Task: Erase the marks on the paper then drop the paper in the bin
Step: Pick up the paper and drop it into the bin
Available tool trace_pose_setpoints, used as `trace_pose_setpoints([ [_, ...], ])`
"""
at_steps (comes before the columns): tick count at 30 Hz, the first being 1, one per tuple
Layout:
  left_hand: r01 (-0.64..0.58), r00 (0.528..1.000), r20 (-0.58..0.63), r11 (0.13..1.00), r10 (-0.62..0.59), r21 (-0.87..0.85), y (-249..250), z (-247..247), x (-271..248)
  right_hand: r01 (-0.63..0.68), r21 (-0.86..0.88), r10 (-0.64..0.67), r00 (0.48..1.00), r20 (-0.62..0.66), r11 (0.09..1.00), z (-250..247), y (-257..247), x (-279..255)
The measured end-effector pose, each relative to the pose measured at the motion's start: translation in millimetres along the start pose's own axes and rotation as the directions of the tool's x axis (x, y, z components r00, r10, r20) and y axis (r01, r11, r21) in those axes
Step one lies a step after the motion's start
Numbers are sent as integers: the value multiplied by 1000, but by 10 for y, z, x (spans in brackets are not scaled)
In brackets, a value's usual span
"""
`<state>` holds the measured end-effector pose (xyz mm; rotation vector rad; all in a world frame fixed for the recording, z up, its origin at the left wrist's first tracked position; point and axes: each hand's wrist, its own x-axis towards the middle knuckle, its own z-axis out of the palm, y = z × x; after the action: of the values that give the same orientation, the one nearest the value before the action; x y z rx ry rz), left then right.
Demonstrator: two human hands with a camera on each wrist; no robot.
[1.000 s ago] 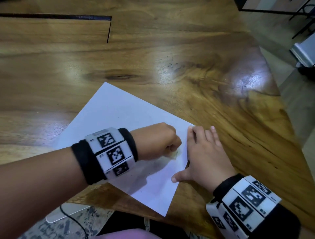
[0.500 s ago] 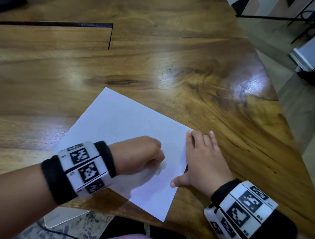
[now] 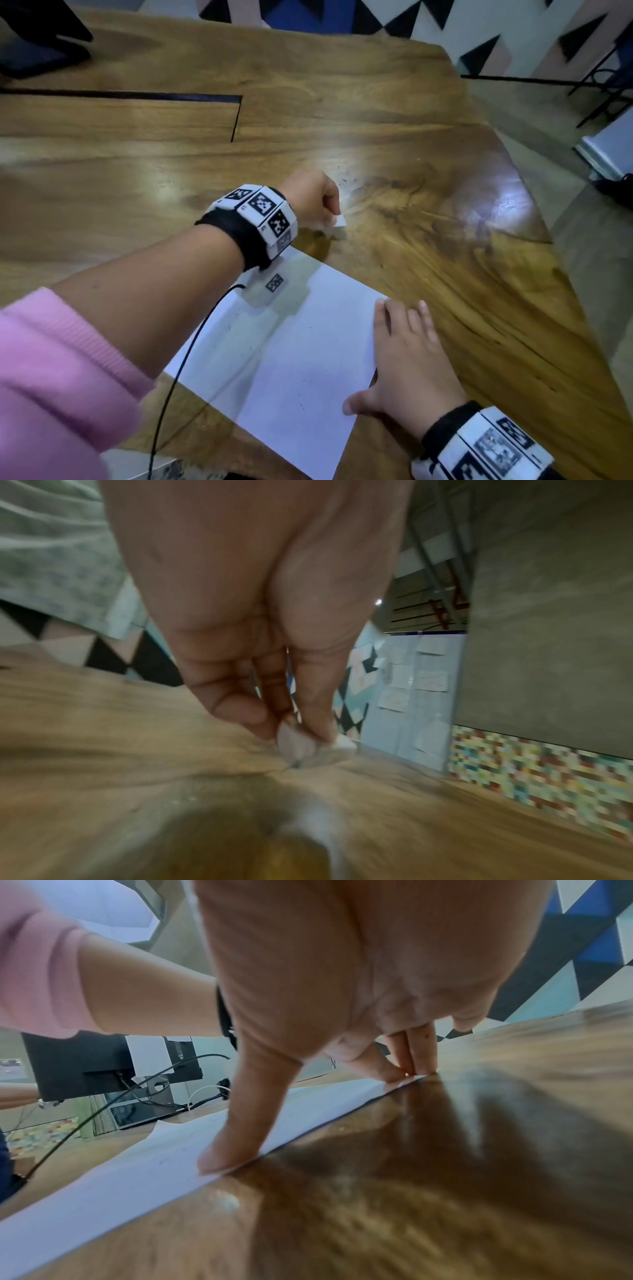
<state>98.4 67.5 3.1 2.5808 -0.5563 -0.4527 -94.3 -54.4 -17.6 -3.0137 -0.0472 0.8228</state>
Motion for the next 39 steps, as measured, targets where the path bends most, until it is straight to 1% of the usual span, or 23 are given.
trace_pose_setpoints([
  [2, 58, 997, -42, 998, -59, -9, -9, 5, 148, 5, -10, -5, 1000, 1, 1000, -6, -1, 9],
  [4, 113, 992, -57, 994, -113, -4, -31, 5, 244, 12, -14, -12, 1000, 2, 1000, -6, 0, 21],
  [6, 132, 989, -70, 991, -130, 22, -60, 15, 306, 17, 9, -17, 1000, -15, 1000, -8, 1, 30],
  [8, 140, 987, -87, 989, -136, 43, -86, 27, 323, 14, 89, -8, 997, -71, 996, -17, 19, 48],
  [11, 146, 987, -77, 989, -143, 31, -147, 29, 309, 15, 236, 34, 979, -200, 972, -59, 78, 129],
  [13, 159, 985, -76, 987, -157, 20, -201, 12, 224, 0, 258, 57, 975, -214, 966, -99, 101, 210],
  [16, 139, 986, -104, 988, -132, 64, -321, 20, -118, -46, 247, 95, 977, -191, 968, -129, 113, 327],
  [18, 150, 985, -94, 986, -143, 75, -436, 66, -440, -79, 251, 124, 978, -166, 965, -141, 119, 378],
  [20, 219, 973, -97, 972, -212, 79, -587, 115, -772, -100, 259, 139, 981, -137, 961, -156, 123, 415],
  [24, 424, 902, -134, 901, -410, 94, -930, 187, -1333, -109, 258, 139, 985, -104, 960, -180, 114, 451],
  [26, 483, 873, -135, 871, -469, 94, -1048, 238, -1548, -106, 238, 133, 986, -105, 966, -183, 118, 452],
  [27, 496, 866, -134, 864, -483, 92, -1085, 273, -1640, -102, 233, 128, 986, -102, 967, -185, 120, 448],
  [29, 505, 858, -150, 859, -491, 76, -1121, 355, -1798, -88, 239, 112, 990, -90, 967, -188, 126, 437],
  [31, 494, 861, -178, 866, -477, 71, -1121, 421, -1929, -76, 252, 98, 992, -79, 965, -188, 125, 430],
  [35, 500, 850, -229, 863, -474, 68, -1109, 525, -2133, -40, 320, 66, 995, -72, 947, -181, 105, 425],
  [39, 507, 837, -278, 859, -470, 74, -1115, 583, -2281, 7, 285, 18, 996, -84, 958, -183, 96, 414],
])
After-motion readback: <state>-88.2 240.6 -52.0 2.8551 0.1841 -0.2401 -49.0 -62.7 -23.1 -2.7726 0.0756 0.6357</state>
